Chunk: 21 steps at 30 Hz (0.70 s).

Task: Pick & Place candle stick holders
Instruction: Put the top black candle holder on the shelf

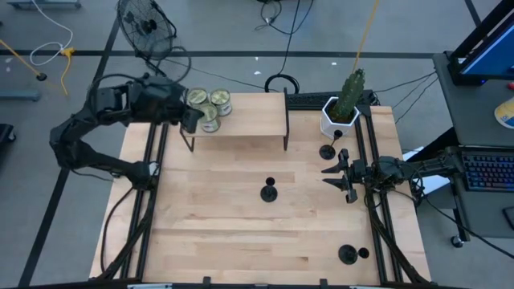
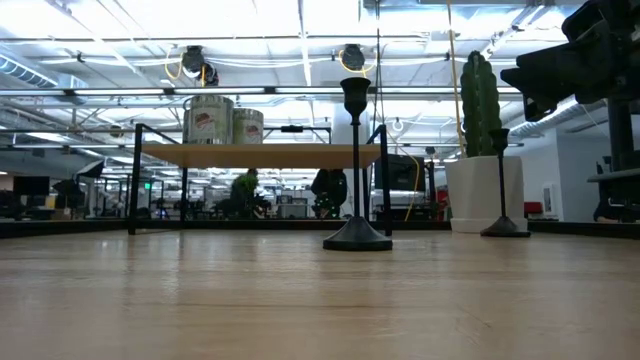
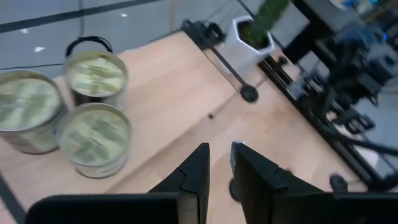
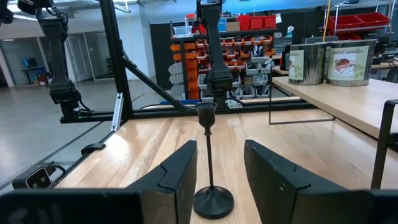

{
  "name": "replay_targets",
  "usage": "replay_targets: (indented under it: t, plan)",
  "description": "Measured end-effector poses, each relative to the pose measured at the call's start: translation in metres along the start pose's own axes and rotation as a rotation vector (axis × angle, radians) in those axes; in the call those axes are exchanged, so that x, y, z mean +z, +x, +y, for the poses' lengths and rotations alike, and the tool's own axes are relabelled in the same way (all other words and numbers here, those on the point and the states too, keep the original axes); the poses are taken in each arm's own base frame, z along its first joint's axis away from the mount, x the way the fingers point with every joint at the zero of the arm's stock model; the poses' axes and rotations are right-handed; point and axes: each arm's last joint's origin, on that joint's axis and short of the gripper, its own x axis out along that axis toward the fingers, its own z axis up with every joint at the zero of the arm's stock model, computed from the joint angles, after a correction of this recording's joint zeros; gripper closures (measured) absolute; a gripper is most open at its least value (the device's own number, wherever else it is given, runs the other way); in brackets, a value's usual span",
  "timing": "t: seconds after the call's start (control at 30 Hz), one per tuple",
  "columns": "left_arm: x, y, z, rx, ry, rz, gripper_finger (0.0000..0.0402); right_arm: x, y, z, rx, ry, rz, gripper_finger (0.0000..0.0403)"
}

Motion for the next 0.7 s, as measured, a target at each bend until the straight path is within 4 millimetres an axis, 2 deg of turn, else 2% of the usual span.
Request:
replay_targets:
  t: [0.2,0.7]
  plan:
    - [-0.011,0.002,-0.017,-0.029,0.062,0.025,0.033,0.0,0.0,0.0,0.0,0.008,-0.002,0.0277]
    - [-0.034,0.012,-0.071,-0.203,0.207,-0.003,0.033,0.001,0.0,0.0,0.002,0.301,-0.008,0.0277]
